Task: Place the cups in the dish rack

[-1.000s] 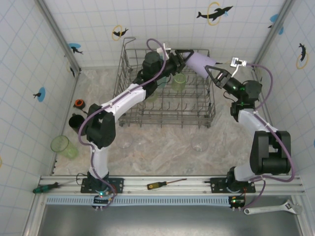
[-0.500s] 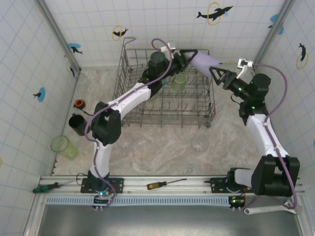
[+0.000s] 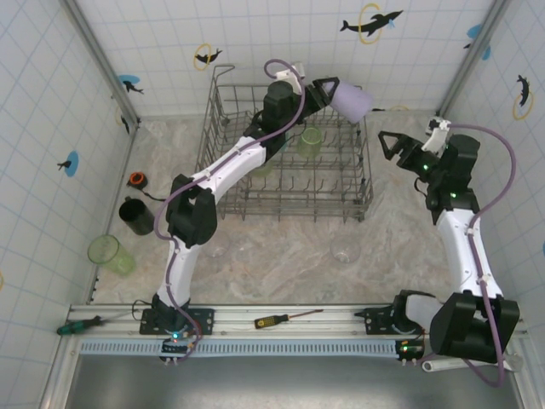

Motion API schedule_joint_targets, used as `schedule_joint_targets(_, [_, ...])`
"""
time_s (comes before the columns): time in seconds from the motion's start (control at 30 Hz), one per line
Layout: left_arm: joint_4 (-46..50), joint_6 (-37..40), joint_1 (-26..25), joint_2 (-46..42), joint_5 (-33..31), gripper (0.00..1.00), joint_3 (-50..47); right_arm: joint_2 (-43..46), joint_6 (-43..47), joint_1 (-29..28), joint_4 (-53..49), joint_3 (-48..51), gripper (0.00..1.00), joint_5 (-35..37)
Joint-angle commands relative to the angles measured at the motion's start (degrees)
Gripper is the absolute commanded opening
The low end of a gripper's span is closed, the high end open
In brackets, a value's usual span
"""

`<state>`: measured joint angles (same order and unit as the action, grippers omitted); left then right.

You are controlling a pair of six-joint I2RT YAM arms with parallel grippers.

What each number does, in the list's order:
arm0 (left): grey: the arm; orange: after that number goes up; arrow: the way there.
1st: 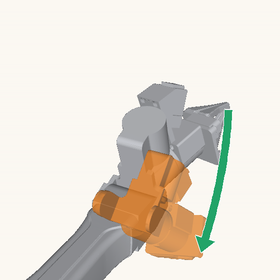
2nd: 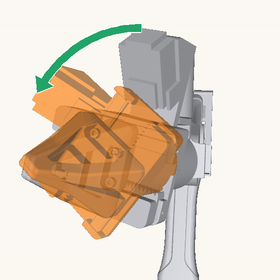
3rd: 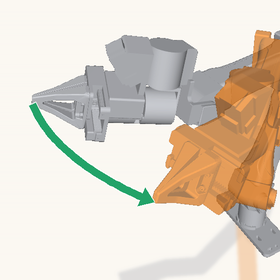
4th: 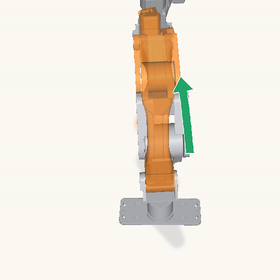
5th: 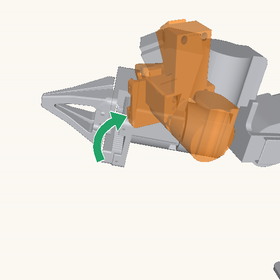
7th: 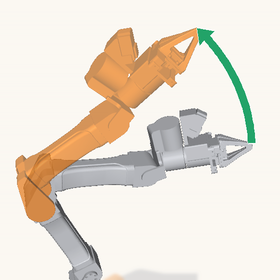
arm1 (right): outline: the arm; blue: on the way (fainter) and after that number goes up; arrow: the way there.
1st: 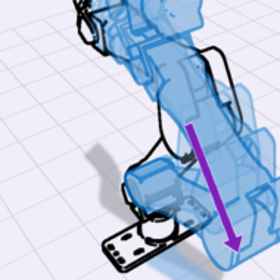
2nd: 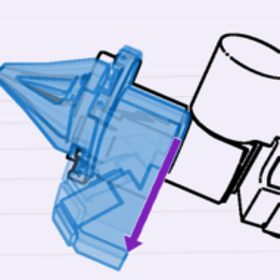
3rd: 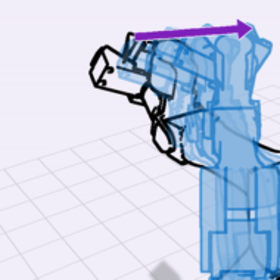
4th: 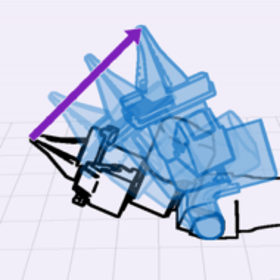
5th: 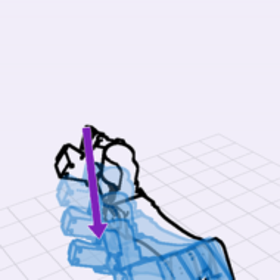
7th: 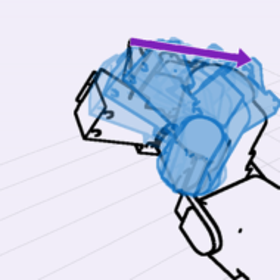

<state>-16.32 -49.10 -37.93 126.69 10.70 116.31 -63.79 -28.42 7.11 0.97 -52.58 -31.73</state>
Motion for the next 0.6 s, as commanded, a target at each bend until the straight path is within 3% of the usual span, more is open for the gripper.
schedule_joint_targets(0.0, [1.73, 9.86, -0.51, -0.18, -6.63, 0.00, 2.12, 2.52, 4.85, 0.59, -3.24, -0.15, 1.00, 4.35])
schedule_joint_targets(0.57, [4.11, 26.98, -3.07, 5.23, -13.83, 0.00, 5.20, 3.20, 5.94, 1.32, -2.30, 2.75, 1.00, 8.35])
